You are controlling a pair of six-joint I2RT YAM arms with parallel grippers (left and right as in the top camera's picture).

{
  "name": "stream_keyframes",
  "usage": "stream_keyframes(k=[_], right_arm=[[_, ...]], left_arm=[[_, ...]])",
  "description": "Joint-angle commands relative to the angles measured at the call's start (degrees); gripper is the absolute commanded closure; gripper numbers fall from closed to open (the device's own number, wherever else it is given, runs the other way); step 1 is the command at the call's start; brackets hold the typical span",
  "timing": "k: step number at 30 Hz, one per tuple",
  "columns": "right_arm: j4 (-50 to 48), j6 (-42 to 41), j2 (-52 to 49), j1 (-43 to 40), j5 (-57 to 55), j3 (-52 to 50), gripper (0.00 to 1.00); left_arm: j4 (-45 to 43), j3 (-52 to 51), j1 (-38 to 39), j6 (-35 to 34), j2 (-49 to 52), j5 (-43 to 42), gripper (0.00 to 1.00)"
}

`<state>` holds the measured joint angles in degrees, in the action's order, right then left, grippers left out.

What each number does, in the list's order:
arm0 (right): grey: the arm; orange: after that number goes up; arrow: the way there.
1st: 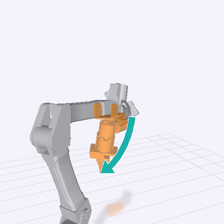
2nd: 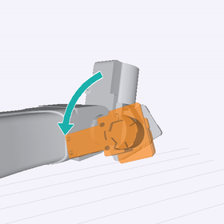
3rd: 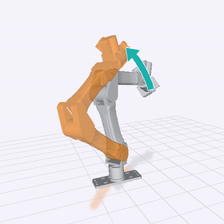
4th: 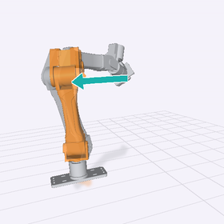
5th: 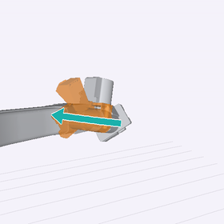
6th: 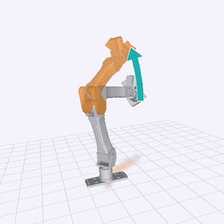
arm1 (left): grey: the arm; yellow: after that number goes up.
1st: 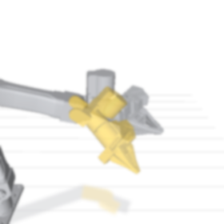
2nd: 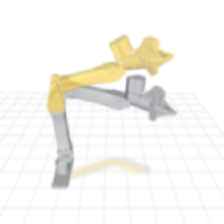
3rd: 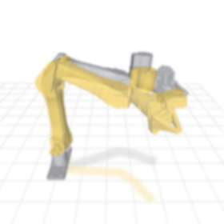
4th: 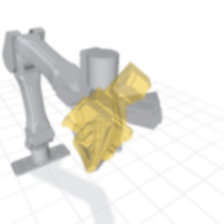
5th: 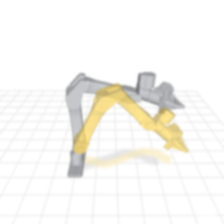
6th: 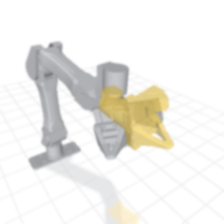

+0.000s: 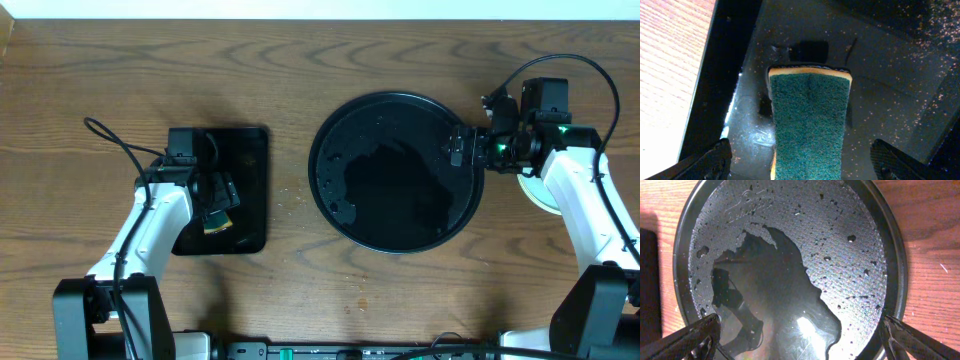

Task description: Clean dirty plates on tray and stack at the side

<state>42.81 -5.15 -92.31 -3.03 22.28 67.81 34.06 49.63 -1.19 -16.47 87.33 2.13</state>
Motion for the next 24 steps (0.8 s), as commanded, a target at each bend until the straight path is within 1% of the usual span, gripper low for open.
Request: stream_keyframes(k=[1, 5, 10, 15, 19, 22, 24], right_arm=[[0.2, 1.0, 0.3, 0.5, -0.3, -0.1, 0.01], [0.3, 1.0, 2.3, 1.3, -0.4, -0.2, 0.01], [0.3, 1.0, 10.6, 5.2, -0.4, -0.3, 0.01], [0.3, 1.0, 23.4, 10.4, -0.4, -0.3, 0.01], [0.3, 1.4, 33.8, 12.6, -0.7, -0.5, 0.01], [-1.3, 3.1, 41.3, 12.6, -4.7, -1.8, 0.01], [-5.3, 3.1, 46.9, 12.5, -7.6, -5.0, 0.01]], left_arm=[[0.1, 0.0, -0.1, 0.2, -0.1, 1.1, 0.11], [0.1, 0.0, -0.1, 0.2, -0.1, 1.1, 0.11], [0.1, 0.0, -0.1, 0.2, -0.1, 1.1, 0.11], [0.1, 0.0, -0.1, 0.2, -0.1, 1.1, 0.11], [0.1, 0.0, -0.1, 0.2, -0.1, 1.1, 0.11], [0.1, 0.0, -0.1, 0.2, -0.1, 1.1, 0.11], [0.1, 0.0, -0.1, 0.2, -0.1, 1.1, 0.11]])
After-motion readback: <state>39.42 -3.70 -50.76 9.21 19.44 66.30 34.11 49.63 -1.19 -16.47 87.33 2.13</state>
